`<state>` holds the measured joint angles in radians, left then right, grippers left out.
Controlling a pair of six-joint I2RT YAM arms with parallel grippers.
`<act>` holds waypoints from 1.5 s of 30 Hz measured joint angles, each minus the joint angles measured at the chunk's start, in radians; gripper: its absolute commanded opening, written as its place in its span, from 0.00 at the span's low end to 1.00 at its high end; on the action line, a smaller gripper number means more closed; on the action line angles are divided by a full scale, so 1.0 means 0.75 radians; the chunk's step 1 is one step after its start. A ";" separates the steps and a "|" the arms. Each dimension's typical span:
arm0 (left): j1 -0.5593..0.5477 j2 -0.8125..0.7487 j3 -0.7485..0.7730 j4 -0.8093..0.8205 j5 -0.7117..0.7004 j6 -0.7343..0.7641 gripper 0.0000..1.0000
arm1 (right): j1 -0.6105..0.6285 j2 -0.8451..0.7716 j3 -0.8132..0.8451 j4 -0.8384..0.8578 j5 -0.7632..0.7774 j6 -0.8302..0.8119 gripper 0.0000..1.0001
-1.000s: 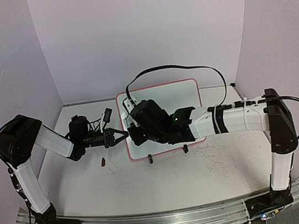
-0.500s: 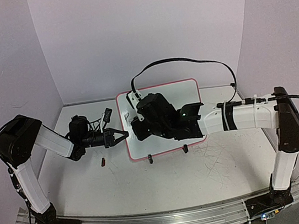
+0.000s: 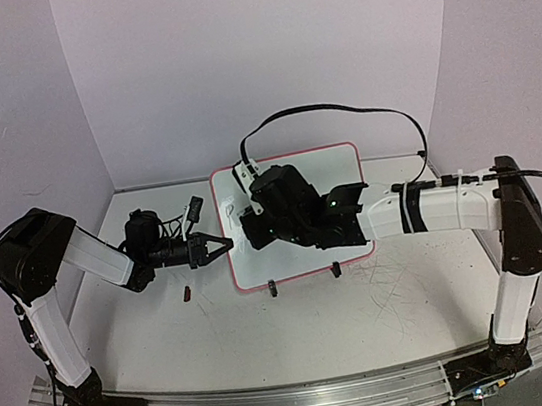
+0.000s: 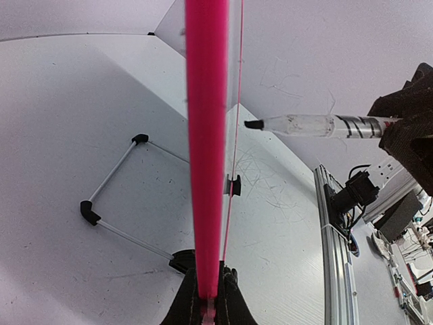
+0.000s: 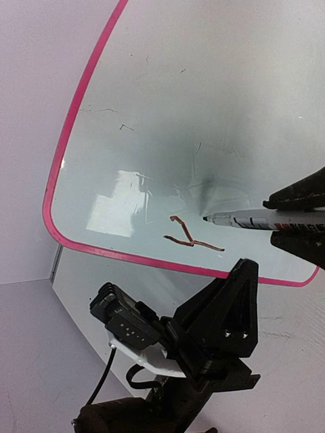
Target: Write a sentence on the whiteboard
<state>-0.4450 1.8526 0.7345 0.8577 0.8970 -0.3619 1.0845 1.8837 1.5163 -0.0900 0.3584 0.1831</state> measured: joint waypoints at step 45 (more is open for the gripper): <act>0.000 0.000 0.000 -0.001 -0.004 0.000 0.00 | 0.007 0.038 -0.021 0.019 -0.021 0.043 0.00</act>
<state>-0.4450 1.8526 0.7345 0.8570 0.8940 -0.3622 1.0896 1.9125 1.5003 -0.0753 0.3424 0.2153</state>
